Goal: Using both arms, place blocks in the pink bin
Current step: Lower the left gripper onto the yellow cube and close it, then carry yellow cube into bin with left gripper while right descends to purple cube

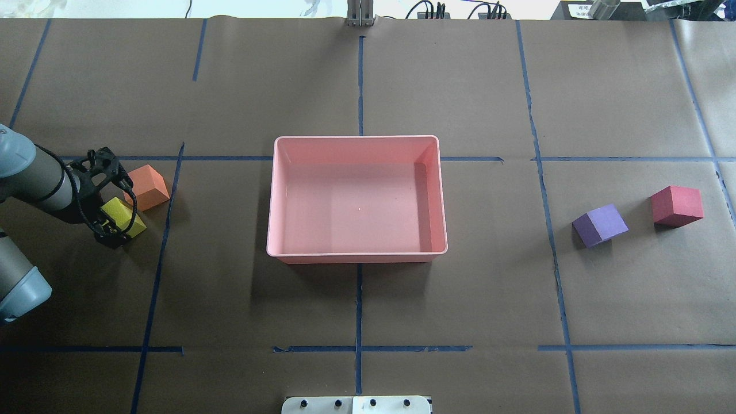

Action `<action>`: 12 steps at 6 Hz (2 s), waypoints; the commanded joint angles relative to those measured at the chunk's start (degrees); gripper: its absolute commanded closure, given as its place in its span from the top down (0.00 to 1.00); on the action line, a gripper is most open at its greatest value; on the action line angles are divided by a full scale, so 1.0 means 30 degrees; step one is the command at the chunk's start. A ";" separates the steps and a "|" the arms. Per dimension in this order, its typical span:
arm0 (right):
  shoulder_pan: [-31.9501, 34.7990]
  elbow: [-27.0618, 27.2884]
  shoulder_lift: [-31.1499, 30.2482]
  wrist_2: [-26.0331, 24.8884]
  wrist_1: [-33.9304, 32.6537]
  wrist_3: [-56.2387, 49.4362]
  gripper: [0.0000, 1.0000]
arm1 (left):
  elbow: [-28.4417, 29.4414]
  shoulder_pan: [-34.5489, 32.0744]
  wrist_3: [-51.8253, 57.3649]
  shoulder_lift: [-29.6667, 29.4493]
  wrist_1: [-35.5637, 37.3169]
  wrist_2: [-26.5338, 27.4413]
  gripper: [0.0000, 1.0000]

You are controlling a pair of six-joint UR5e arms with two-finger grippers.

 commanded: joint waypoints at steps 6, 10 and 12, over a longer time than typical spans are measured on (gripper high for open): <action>-0.6840 0.0083 0.2216 -0.1007 0.6915 1.0243 1.00 | -0.4407 0.0081 -1.5927 -0.5840 0.1834 -0.2379 0.35; -0.9951 0.0025 0.3421 -0.4056 0.6916 1.2182 1.00 | -0.0118 0.4418 -2.0342 -1.0915 0.3460 0.2855 0.41; -1.0745 -0.0208 0.3422 -0.5290 0.6887 1.2183 1.00 | 0.0369 0.5067 -2.0324 -1.1046 0.3343 0.3744 0.88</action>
